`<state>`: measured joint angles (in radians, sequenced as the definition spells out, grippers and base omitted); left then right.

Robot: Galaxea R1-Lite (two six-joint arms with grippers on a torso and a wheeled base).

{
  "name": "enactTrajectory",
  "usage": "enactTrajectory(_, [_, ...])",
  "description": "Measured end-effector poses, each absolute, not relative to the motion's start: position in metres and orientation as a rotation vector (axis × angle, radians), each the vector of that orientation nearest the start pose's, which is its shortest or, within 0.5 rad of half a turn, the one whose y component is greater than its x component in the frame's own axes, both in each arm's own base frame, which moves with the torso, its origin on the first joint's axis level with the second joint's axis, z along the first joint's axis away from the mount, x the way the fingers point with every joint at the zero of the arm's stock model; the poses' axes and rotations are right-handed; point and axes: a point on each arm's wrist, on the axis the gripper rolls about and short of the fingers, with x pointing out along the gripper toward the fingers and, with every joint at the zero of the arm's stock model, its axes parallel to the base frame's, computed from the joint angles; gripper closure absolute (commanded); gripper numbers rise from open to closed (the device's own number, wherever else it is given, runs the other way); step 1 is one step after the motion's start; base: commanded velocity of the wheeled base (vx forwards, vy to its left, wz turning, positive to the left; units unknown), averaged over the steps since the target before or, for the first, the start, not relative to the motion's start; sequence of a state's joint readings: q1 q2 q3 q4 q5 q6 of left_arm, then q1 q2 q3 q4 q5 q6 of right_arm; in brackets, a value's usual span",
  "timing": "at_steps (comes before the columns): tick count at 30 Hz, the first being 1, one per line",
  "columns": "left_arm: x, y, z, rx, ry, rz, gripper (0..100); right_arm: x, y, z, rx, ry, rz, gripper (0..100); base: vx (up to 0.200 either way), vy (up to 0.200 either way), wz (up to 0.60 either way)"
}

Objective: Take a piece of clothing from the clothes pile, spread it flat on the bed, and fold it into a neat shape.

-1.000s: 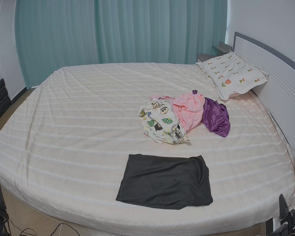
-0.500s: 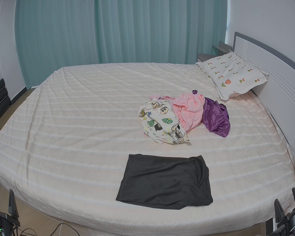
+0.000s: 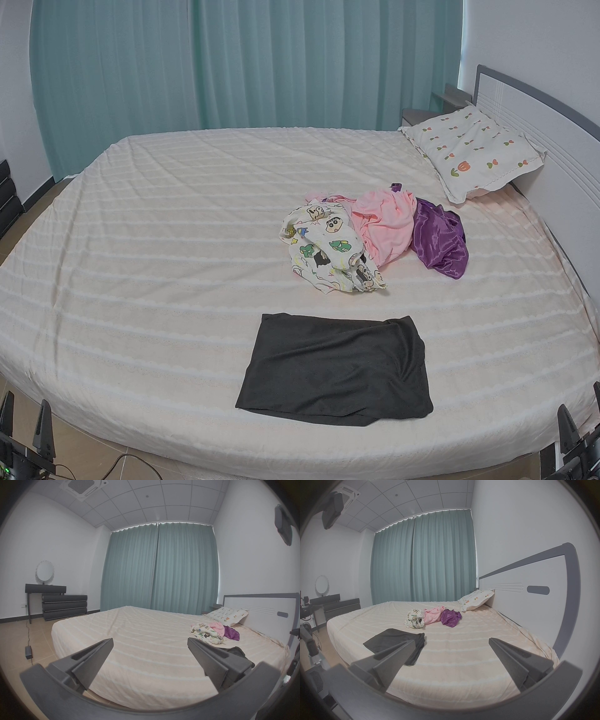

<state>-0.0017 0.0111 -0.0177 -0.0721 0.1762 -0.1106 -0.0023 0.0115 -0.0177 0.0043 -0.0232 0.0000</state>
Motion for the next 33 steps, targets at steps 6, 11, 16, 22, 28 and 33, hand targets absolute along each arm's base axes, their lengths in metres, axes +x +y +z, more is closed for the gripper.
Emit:
enactTrajectory(6, [-0.0238, 0.0028, 0.0878, -0.086, -0.082, 0.118, 0, -0.0232, -0.0004, 0.0802, 0.000, -0.001, -0.026, 0, 0.000, 0.000, 0.00])
enactTrajectory(11, [-0.0236, 0.0018, 0.0878, -0.073, -0.079, 0.073, 0, -0.0232, -0.0005, 0.0802, 0.000, -0.001, -0.026, 0, 0.000, 0.000, 0.00])
enactTrajectory(16, [-0.0236, 0.0010, 0.0878, -0.043, -0.077, 0.039, 0, -0.0232, -0.0004, 0.0802, -0.001, -0.001, -0.026, 0, 0.000, 0.000, 0.00])
enactTrajectory(22, [-0.0235, 0.0018, 0.0878, -0.026, -0.076, 0.077, 0, -0.0232, -0.0004, 0.0801, -0.004, 0.000, -0.025, 0, 0.000, 0.000, 0.00])
enactTrajectory(28, [-0.0239, 0.0045, 0.0877, 0.091, -0.064, 0.200, 0, -0.0231, -0.0004, 0.0800, -0.005, 0.002, -0.024, 0, 0.000, 0.000, 0.00])
enactTrajectory(33, [-0.0238, 0.0040, 0.0878, 0.135, -0.061, 0.182, 0, -0.0231, -0.0004, 0.0801, -0.006, 0.001, -0.022, 0, 0.000, 0.000, 0.00])
